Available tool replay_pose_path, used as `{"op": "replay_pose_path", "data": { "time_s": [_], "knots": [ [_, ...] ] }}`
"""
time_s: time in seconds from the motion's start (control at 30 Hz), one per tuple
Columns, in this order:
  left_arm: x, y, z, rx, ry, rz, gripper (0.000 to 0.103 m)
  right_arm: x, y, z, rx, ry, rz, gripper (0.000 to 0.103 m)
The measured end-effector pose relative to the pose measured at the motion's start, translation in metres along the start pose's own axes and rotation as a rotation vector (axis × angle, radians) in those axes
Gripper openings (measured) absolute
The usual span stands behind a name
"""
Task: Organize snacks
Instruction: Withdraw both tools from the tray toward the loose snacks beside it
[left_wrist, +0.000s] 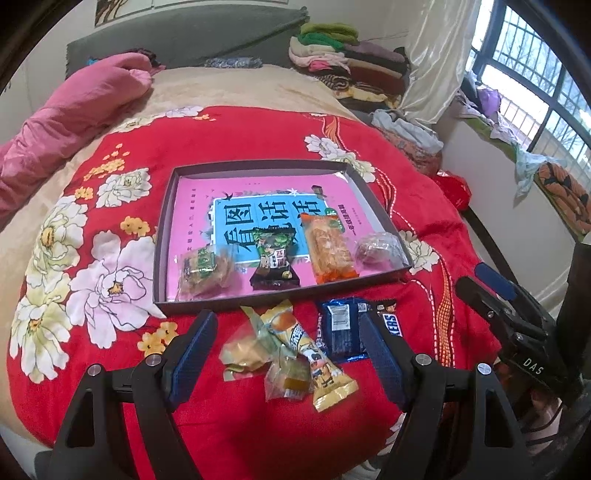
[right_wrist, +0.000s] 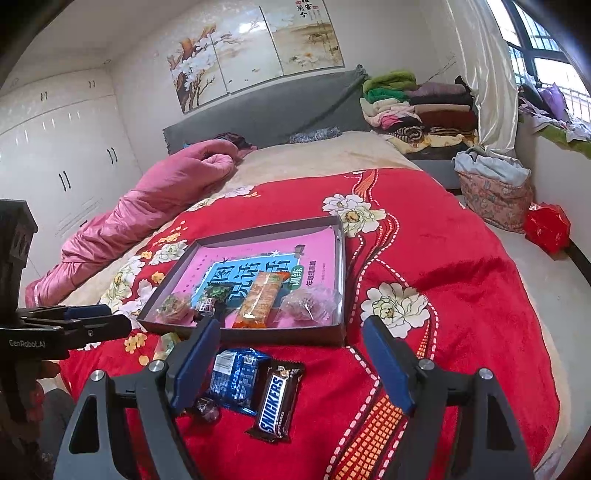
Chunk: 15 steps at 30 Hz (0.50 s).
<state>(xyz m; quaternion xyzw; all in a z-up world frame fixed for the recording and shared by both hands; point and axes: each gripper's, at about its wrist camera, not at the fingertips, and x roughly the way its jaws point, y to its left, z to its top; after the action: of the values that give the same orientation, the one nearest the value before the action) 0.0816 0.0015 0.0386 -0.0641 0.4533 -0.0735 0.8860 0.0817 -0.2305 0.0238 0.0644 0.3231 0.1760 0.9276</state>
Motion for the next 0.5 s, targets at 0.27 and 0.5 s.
{"op": "replay_pose_path", "data": {
  "time_s": [0.27, 0.5],
  "knots": [
    [-0.004, 0.007, -0.014, 0.009, 0.022, 0.014, 0.081, -0.007, -0.006, -0.001, 0.029, 0.002, -0.006, 0.08],
    [0.004, 0.017, -0.03, 0.0, 0.063, 0.019, 0.081, -0.004, -0.005, -0.004, 0.027, 0.031, -0.017, 0.08]
  ]
}}
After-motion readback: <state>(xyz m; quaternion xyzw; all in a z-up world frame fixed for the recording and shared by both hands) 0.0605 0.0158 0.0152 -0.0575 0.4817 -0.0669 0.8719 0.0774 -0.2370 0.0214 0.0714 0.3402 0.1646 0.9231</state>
